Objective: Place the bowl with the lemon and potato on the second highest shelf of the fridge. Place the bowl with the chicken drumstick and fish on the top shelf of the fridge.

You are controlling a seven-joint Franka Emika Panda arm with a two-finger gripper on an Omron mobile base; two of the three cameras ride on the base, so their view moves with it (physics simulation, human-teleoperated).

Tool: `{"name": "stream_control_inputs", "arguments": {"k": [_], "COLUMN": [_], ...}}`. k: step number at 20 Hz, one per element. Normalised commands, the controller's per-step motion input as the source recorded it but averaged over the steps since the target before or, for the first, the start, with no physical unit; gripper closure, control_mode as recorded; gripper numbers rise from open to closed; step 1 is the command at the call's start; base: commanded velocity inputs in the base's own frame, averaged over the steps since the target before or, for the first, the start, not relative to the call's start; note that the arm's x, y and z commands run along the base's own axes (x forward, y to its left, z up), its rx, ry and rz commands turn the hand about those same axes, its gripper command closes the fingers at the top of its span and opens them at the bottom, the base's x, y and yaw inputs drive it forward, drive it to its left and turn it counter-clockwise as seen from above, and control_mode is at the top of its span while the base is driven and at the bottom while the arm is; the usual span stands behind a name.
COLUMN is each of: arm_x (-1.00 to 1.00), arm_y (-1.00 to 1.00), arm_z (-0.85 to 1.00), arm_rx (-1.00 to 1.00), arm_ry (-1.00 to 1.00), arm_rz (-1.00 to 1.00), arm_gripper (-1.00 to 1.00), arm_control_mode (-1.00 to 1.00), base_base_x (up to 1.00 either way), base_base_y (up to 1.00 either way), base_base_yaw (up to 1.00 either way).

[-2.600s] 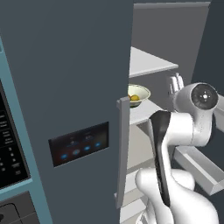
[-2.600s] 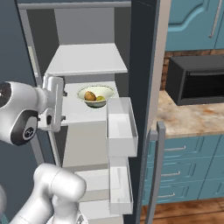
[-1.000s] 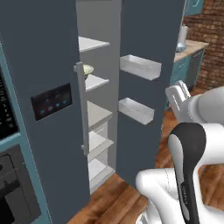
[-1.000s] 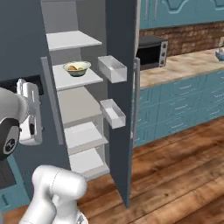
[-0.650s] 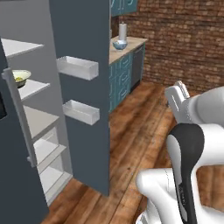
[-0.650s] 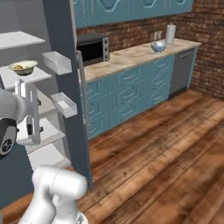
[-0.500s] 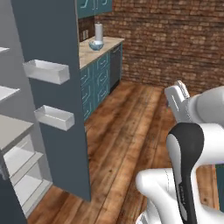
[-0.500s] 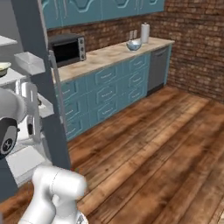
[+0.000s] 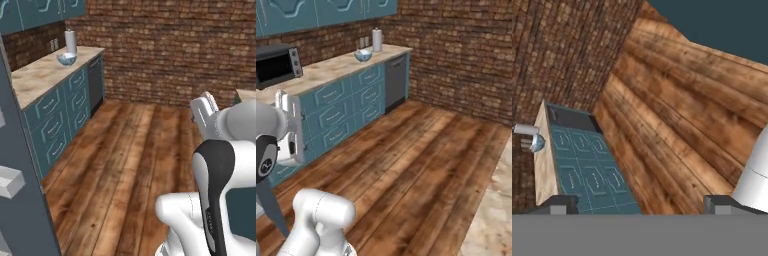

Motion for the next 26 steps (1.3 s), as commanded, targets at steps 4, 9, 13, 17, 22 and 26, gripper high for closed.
{"name": "stream_control_inputs", "arguments": {"k": [4,9,13,17,22,26], "arm_x": [0.00,0.00,0.00,0.00,0.00,0.00], "arm_y": [0.00,0.00,0.00,0.00,0.00,0.00], "arm_z": [0.00,0.00,0.00,0.00,0.00,0.00], "arm_rx": [0.00,0.00,0.00,0.00,0.00,0.00], "arm_ry": [0.00,0.00,0.00,0.00,0.00,0.00], "arm_rz": [0.00,0.00,0.00,0.00,0.00,0.00], "arm_gripper": [-1.00,-1.00,-1.00,-1.00,-1.00,-1.00], "arm_control_mode": [1.00,1.00,1.00,1.00,1.00,1.00], "base_base_x": [1.00,1.00,1.00,1.00,1.00,1.00], "base_base_y": [-0.68,-0.38,-0.08,0.00,0.11,0.15], "base_base_yaw": [-0.04,0.00,0.00,0.03,0.14,0.22]}}
